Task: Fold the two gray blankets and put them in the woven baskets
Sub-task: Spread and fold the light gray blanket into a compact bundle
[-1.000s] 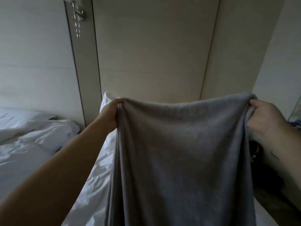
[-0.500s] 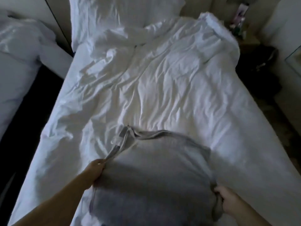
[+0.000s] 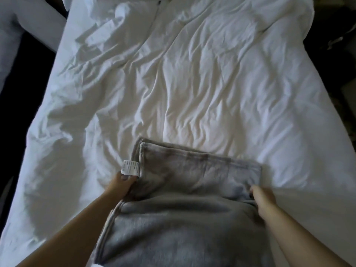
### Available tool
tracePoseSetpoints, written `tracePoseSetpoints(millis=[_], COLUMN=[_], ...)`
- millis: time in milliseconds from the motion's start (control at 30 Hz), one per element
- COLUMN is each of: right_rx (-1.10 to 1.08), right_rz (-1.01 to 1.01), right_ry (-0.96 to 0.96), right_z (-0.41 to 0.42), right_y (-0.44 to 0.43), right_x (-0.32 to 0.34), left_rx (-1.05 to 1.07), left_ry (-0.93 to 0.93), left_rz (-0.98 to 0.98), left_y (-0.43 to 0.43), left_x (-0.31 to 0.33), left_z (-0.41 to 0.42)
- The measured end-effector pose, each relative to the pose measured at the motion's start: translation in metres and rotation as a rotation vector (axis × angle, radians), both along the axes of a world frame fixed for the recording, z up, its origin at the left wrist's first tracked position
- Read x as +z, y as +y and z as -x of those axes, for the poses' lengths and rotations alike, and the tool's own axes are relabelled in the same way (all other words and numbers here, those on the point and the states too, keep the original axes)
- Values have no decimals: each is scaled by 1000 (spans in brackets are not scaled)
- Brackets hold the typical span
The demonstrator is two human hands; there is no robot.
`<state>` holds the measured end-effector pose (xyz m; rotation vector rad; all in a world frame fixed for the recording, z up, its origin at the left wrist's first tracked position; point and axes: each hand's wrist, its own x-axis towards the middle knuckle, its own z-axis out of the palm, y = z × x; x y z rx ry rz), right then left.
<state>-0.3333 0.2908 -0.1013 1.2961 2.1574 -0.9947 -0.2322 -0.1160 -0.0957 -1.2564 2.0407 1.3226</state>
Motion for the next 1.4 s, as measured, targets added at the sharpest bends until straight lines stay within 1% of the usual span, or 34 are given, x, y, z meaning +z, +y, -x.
tracePoseSetpoints(millis=[67,133,167,267,333,400,433,467,500,567,633,733,767,833,900,967,1067,1200,1300,1400], right_rx=[31,46,32,-89,-113,-131,-155,-189,-220,-278,-318,-298,-295,-309,-307,-256,-125,90,237,297], right_rz=[-30,-56,-52,41,41,49,77,108,145,230,308,397,420,492,567,594,520,375,264,220], right_ry=[34,19,11,45,72,122,146,161,163,145,127,123,120,101,63,55,102,209,358,549], right_z=[16,26,29,32,33,36,38,39,40,41,41,41,41,40,38,38,44,74,114,160], right_y=[-6,-7,-5,0,7,11,12,13,14,14,12,9,10,13,18,22,27,28,17,-1], right_x=[-9,-18,-22,-27,-28,-28,-28,-28,-29,-33,-36,-41,-42,-42,-40,-34,-17,33,100,194], left_rx=[-53,-124,-133,-108,-152,-187,-207,-225,-225,-168,-139,-239,-243,-157,-52,2,111,335,396,424], left_ry=[37,61,78,107,98,139,155,128,60,-81,-113,-52,-24,40,108,197,340,566,703,838], left_rz=[57,90,94,115,259,424,465,475,461,407,370,382,400,408,366,340,294,53,-36,-85], left_y=[2,7,10,21,25,29,30,30,31,29,25,16,13,8,3,-2,-10,-20,-29,-43], left_x=[-4,-8,-10,-12,-13,-13,-13,-14,-16,-23,-27,-34,-37,-39,-36,-26,3,74,153,244], left_z=[19,36,43,60,65,69,73,76,80,88,93,103,106,113,119,125,141,165,182,193])
